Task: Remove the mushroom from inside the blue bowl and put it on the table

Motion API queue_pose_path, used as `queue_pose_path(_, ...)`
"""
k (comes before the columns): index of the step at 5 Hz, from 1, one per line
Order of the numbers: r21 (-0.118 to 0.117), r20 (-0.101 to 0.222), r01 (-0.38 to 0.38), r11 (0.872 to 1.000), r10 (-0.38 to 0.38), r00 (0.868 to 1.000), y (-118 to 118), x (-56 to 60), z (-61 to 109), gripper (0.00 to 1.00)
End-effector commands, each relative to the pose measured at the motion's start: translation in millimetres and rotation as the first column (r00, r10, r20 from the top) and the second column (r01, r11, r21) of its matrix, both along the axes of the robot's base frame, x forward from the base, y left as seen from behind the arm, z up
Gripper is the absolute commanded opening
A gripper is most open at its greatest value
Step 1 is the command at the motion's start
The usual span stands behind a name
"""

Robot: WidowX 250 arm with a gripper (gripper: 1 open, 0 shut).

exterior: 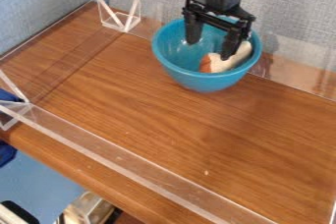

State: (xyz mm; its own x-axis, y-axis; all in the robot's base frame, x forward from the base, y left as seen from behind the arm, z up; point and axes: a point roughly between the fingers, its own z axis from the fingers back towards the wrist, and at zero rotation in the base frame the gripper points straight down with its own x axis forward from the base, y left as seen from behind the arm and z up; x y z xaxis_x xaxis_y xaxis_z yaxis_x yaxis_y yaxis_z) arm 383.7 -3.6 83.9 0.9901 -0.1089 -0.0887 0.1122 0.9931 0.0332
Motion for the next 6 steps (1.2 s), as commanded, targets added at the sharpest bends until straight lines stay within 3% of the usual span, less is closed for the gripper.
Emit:
queue_pose_path(1,0.004,0.069,0.035,0.999,-0.035,0.997,-6.0,20.3,22.0,1.00)
queue_pose_path(2,0.005,0.064,0.053,0.999,-0.053,0.997,-6.5,30.0,20.0,1.00)
queue_pose_path(4,0.011,0.050,0.064,0.998,-0.065,0.997,0.5,34.5,9.0,1.00)
queue_pose_path(6,0.012,0.045,-0.034,0.999,0.034,0.998,11.6,25.4,34.1,1.00)
